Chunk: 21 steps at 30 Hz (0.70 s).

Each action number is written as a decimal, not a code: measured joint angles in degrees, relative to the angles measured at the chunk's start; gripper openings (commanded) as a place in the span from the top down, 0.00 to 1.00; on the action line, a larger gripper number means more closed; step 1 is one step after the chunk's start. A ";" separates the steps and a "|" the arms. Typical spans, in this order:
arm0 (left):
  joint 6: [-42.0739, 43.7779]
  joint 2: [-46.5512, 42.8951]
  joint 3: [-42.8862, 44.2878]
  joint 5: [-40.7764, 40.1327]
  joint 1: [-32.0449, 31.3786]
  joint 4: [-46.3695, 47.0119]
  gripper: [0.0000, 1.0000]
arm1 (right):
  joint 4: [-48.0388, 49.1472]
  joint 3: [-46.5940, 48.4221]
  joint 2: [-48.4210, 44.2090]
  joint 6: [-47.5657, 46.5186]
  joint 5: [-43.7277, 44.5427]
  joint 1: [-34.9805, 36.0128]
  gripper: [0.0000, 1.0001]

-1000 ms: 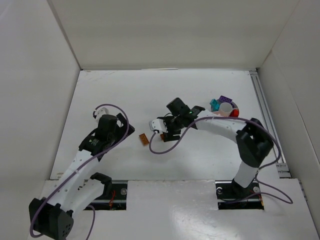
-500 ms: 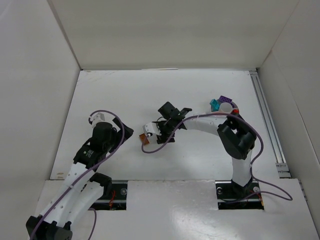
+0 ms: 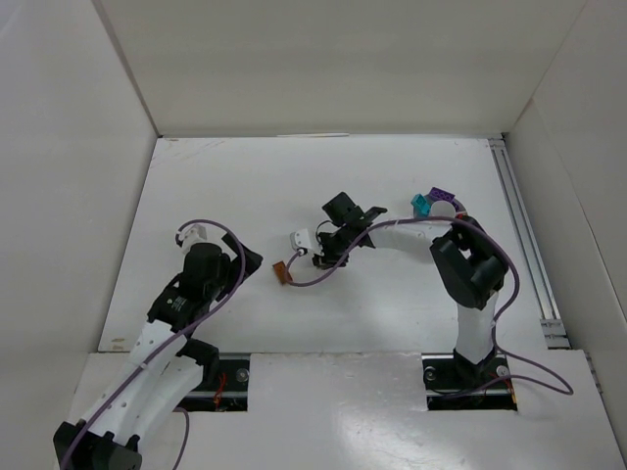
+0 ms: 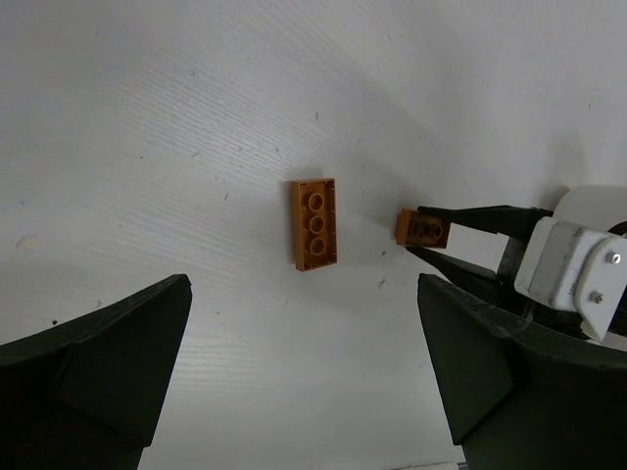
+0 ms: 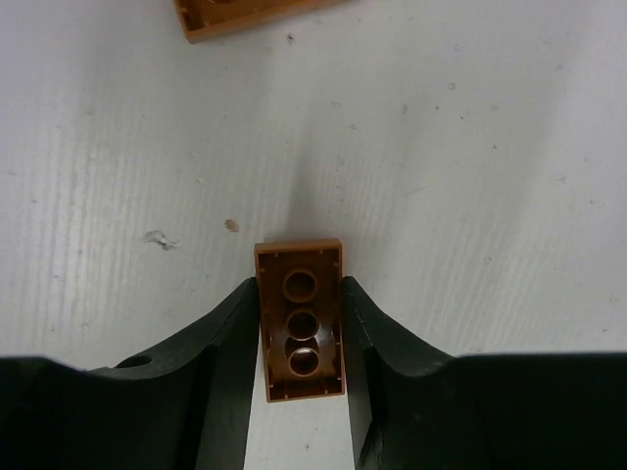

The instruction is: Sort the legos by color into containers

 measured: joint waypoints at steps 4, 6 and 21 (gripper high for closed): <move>-0.22 -1.03 -1.68 -0.22 0.00 1.01 0.01 | 3.41 -3.78 -2.78 0.57 -4.35 -1.16 0.93; -0.31 -1.70 -2.49 -0.24 0.00 1.60 0.01 | 5.53 -6.05 -5.55 1.86 -7.34 -2.89 0.95; -0.33 2.12 -5.25 -0.39 0.00 8.15 0.01 | 23.61 -21.49 -40.37 12.41 -12.66 -29.73 0.98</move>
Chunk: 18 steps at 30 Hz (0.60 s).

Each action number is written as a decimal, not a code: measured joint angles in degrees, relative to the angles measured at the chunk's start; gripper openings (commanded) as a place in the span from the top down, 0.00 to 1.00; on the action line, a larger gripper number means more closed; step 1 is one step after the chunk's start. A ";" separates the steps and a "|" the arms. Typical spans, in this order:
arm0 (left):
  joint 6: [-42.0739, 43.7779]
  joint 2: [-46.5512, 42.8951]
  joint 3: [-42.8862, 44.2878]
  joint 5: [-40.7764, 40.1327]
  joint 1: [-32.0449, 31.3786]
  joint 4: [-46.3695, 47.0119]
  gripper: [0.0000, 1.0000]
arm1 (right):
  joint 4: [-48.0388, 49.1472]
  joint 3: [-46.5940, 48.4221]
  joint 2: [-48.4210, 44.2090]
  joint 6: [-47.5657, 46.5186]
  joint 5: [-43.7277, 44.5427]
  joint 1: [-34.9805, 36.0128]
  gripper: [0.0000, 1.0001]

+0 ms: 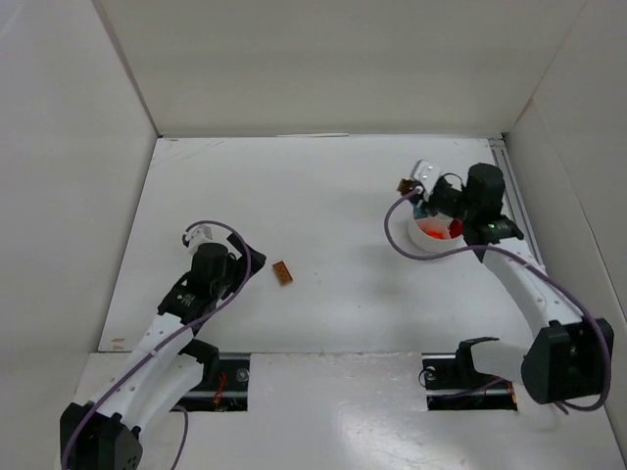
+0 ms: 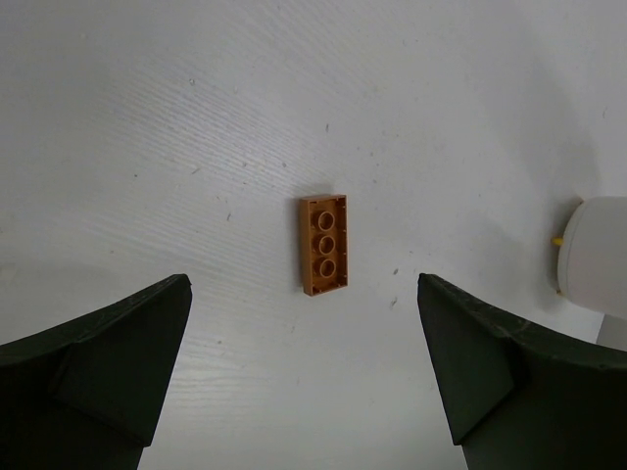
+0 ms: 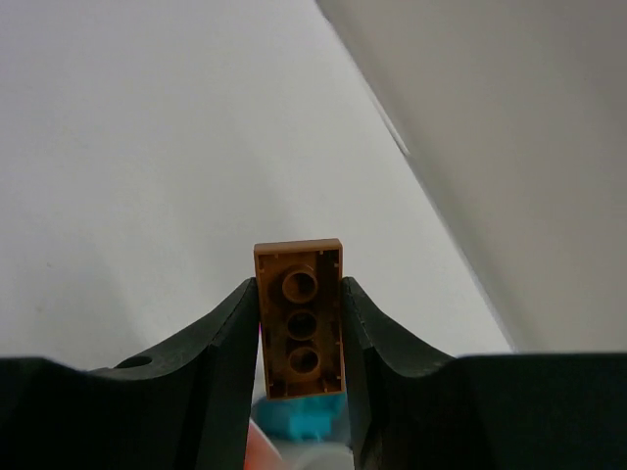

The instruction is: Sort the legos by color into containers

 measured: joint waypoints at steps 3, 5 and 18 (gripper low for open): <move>0.00 3.30 -0.04 0.04 0.00 1.66 0.01 | 2.49 -3.87 -5.40 3.72 2.21 -8.28 0.98; 0.02 5.07 -0.09 0.04 0.00 2.54 0.01 | 3.43 -7.15 -8.50 6.16 3.85 -12.76 0.98; 0.02 10.27 -0.72 0.46 0.00 9.09 0.01 | 11.19 -15.06 -9.94 12.96 7.52 -17.31 0.95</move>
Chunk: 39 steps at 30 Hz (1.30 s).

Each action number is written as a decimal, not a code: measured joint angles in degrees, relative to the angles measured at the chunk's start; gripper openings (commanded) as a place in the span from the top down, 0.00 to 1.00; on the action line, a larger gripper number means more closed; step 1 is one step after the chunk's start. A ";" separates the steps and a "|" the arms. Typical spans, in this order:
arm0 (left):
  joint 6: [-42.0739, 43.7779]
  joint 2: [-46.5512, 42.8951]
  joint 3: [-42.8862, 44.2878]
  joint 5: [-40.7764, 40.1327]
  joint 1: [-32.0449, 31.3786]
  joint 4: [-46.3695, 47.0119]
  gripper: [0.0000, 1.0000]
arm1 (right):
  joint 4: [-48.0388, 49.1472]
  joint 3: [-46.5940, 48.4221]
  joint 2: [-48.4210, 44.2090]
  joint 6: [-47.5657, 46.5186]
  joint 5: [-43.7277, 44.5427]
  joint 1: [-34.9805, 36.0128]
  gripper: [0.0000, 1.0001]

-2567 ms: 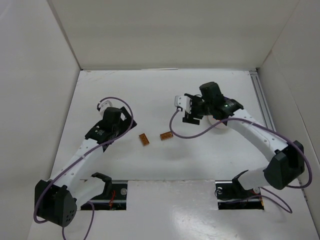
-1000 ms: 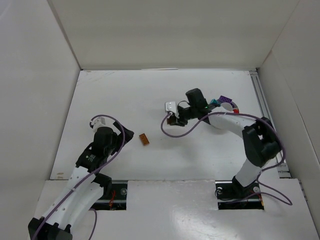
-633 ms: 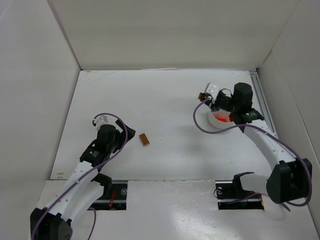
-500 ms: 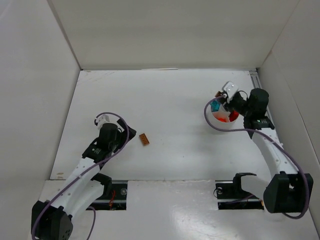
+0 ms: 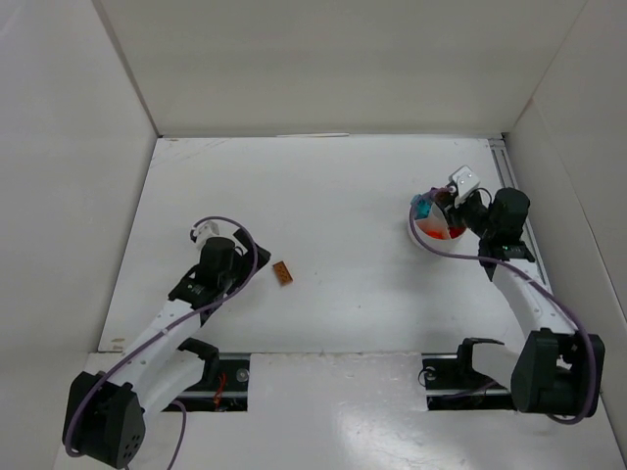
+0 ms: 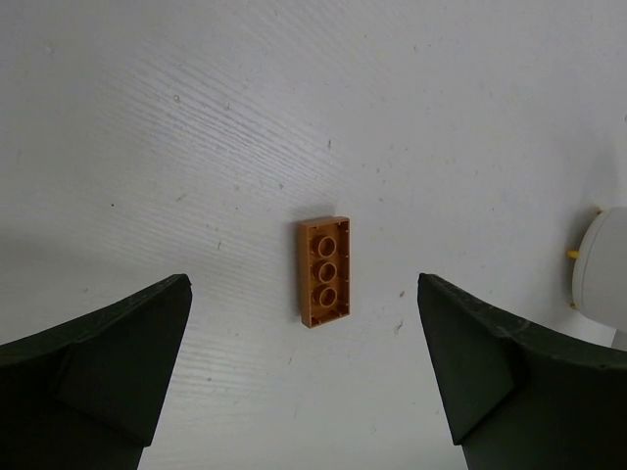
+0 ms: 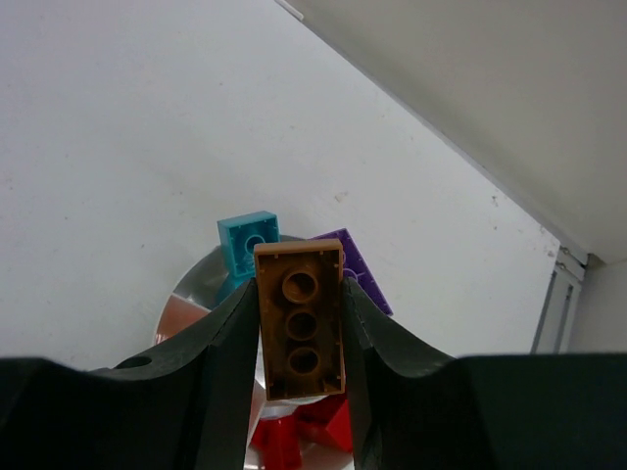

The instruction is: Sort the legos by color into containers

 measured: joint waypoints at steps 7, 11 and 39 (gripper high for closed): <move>0.00 0.87 -0.15 0.00 -0.02 1.27 0.01 | 7.80 -0.17 7.39 2.21 -2.62 0.00 0.94; -0.02 1.86 -0.15 -0.02 -0.04 2.08 0.01 | 10.45 -0.17 7.96 2.19 -3.32 0.00 0.90; 0.00 5.73 -0.15 0.02 -0.07 3.21 0.01 | 12.09 -4.52 10.78 0.15 -2.21 -0.26 0.50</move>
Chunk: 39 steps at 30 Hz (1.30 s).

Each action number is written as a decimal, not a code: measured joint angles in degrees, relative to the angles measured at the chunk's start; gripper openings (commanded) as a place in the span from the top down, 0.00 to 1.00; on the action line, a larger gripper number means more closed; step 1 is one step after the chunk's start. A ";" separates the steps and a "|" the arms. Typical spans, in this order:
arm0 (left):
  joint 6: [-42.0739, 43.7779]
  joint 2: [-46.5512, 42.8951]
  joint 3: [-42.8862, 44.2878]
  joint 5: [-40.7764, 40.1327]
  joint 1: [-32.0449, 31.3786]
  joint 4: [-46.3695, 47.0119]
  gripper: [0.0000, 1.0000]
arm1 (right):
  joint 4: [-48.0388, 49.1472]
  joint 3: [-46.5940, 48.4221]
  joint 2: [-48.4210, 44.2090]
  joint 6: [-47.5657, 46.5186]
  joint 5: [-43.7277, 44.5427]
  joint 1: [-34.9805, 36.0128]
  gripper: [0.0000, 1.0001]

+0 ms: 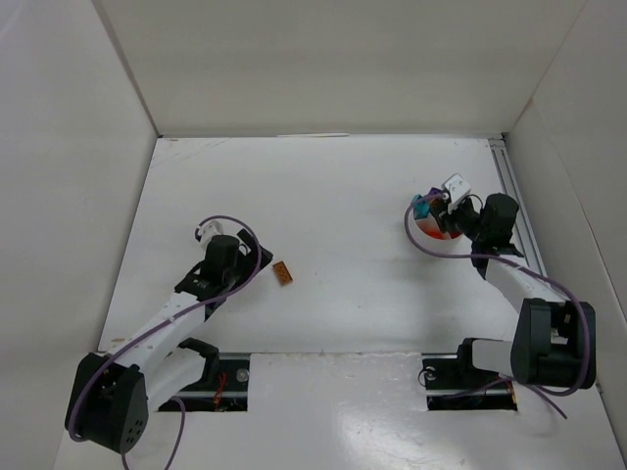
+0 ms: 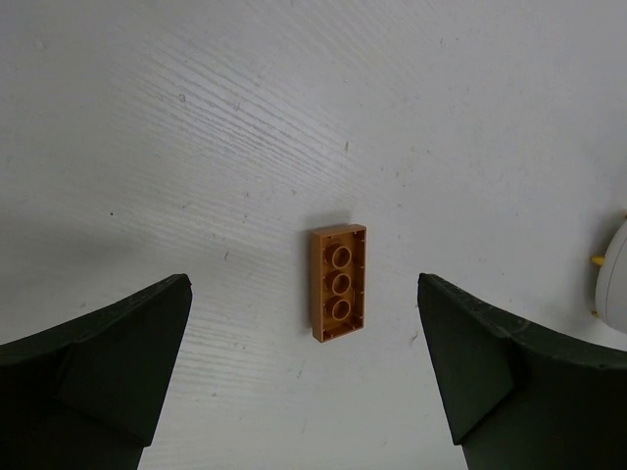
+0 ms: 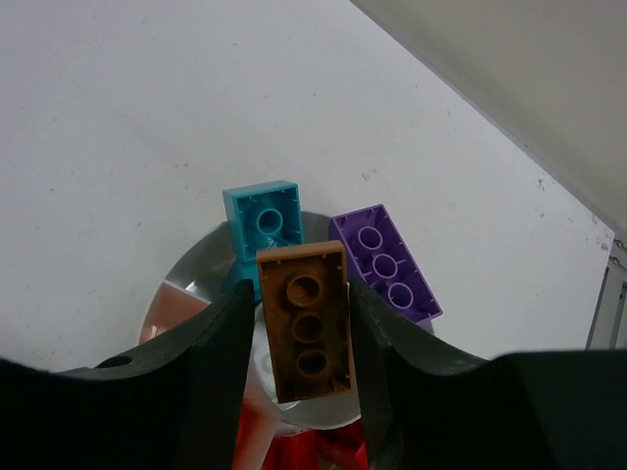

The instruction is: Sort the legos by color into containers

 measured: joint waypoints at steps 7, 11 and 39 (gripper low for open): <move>0.00 0.15 0.00 -0.02 -1.66 0.04 0.01 | -0.59 -0.09 -4.04 -0.37 -0.42 0.00 0.32; 0.11 2.12 0.09 -0.02 -1.88 0.31 0.04 | -1.55 -0.09 -8.37 -0.42 -0.74 0.00 0.31; -5.75 35.43 24.37 -18.93 -19.87 -16.02 0.56 | -16.87 -0.17 -22.99 -2.99 4.59 -0.39 0.30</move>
